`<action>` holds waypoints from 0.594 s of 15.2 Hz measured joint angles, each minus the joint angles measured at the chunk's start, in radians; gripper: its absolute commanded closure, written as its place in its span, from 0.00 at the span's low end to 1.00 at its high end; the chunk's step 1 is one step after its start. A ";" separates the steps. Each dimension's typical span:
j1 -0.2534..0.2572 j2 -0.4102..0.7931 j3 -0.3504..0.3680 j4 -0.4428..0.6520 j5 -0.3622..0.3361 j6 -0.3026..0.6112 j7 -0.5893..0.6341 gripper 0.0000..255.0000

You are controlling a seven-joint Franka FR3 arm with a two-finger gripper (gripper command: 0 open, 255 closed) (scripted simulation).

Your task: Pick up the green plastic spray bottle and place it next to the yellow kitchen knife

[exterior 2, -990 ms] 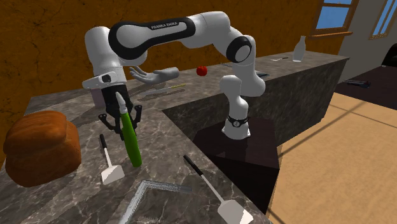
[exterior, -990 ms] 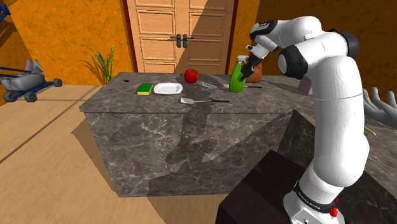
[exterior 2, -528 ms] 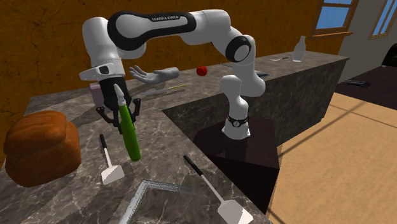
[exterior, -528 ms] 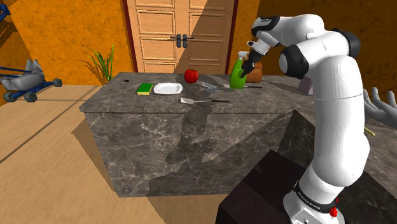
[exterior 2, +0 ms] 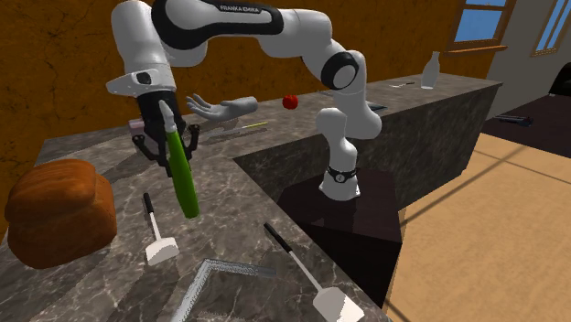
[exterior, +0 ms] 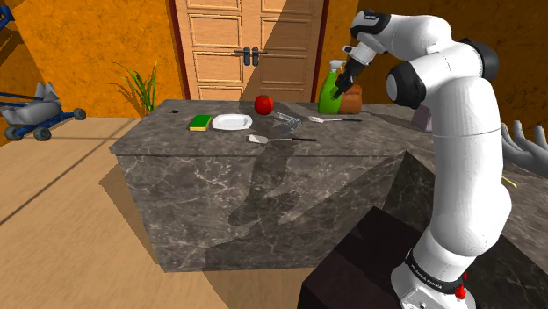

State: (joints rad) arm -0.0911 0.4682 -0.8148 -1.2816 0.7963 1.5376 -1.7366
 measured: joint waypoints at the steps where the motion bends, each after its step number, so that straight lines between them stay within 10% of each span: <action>1: -0.005 0.001 0.000 0.016 0.001 -0.012 0.006 1.00; 9: -0.053 0.011 0.003 0.138 0.012 -0.110 0.050 1.00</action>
State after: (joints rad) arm -0.1444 0.4791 -0.8118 -1.1439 0.8079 1.4271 -1.6867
